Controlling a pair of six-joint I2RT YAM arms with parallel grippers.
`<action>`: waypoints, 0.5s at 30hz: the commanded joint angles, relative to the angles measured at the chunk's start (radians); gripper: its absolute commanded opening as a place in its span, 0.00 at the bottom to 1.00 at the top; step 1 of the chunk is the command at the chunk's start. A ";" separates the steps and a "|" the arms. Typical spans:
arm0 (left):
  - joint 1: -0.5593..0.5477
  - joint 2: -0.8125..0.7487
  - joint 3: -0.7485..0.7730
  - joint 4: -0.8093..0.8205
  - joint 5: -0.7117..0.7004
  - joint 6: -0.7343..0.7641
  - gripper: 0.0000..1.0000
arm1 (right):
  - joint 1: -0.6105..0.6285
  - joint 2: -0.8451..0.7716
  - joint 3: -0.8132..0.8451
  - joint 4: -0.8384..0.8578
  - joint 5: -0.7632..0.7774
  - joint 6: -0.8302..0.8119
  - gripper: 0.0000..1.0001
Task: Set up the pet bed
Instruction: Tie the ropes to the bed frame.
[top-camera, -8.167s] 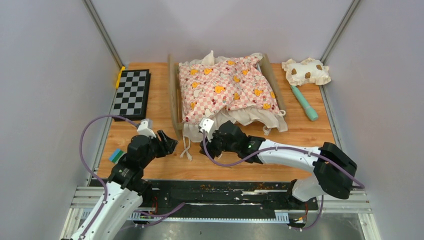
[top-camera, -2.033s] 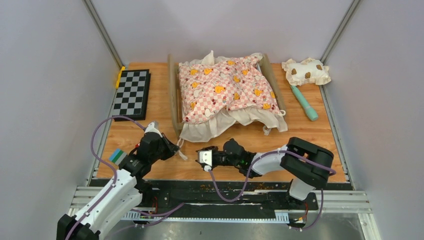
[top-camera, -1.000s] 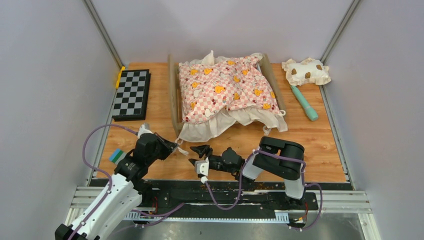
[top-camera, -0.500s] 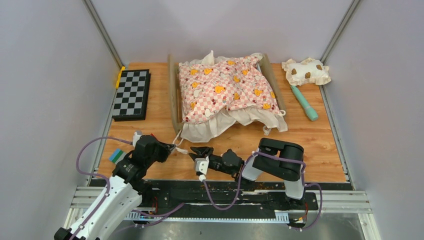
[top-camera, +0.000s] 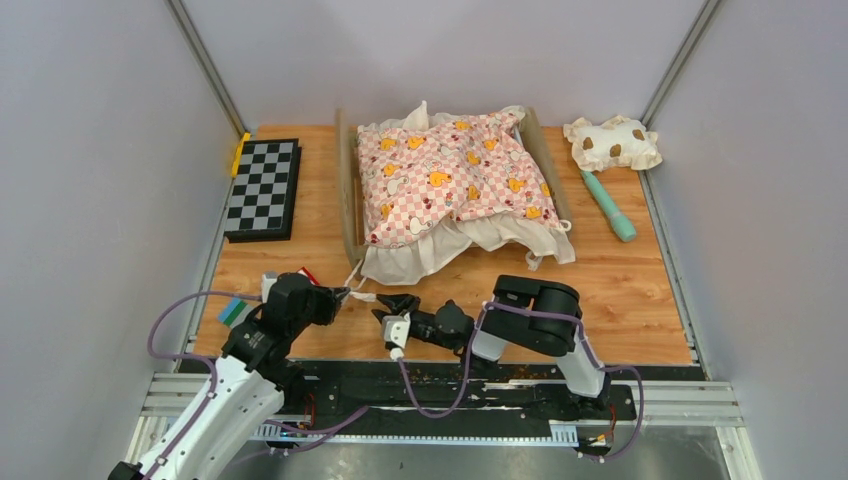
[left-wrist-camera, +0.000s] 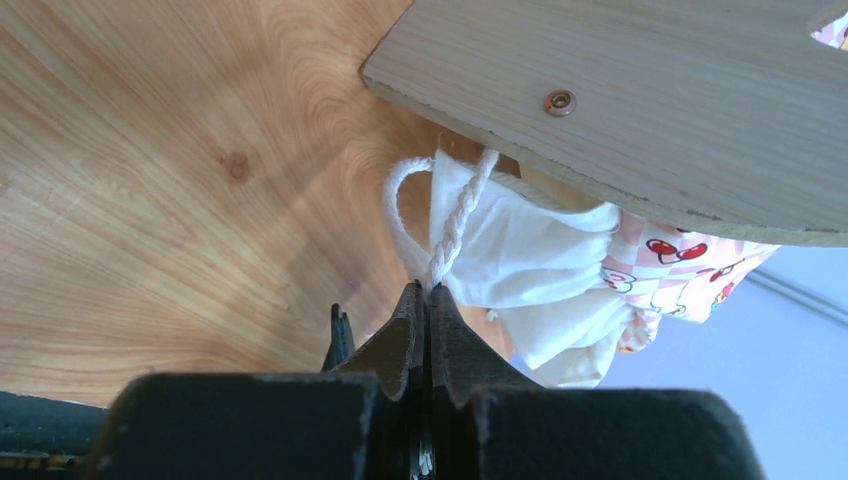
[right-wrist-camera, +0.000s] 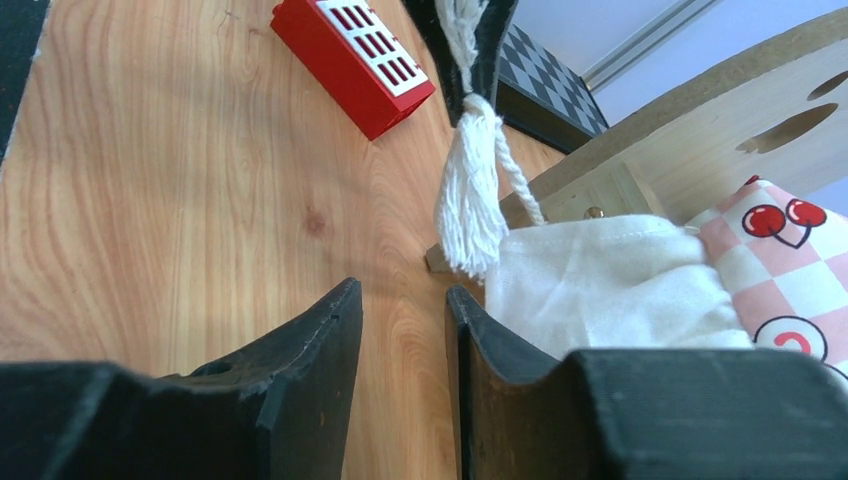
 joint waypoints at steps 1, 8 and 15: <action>-0.001 -0.016 0.044 -0.056 -0.048 -0.103 0.00 | -0.012 0.032 0.052 0.100 0.008 0.009 0.39; -0.001 -0.017 0.068 -0.079 -0.067 -0.166 0.00 | -0.037 0.059 0.127 0.076 -0.016 0.028 0.42; -0.001 -0.012 0.077 -0.066 -0.055 -0.179 0.00 | -0.042 0.063 0.210 -0.040 -0.058 0.082 0.42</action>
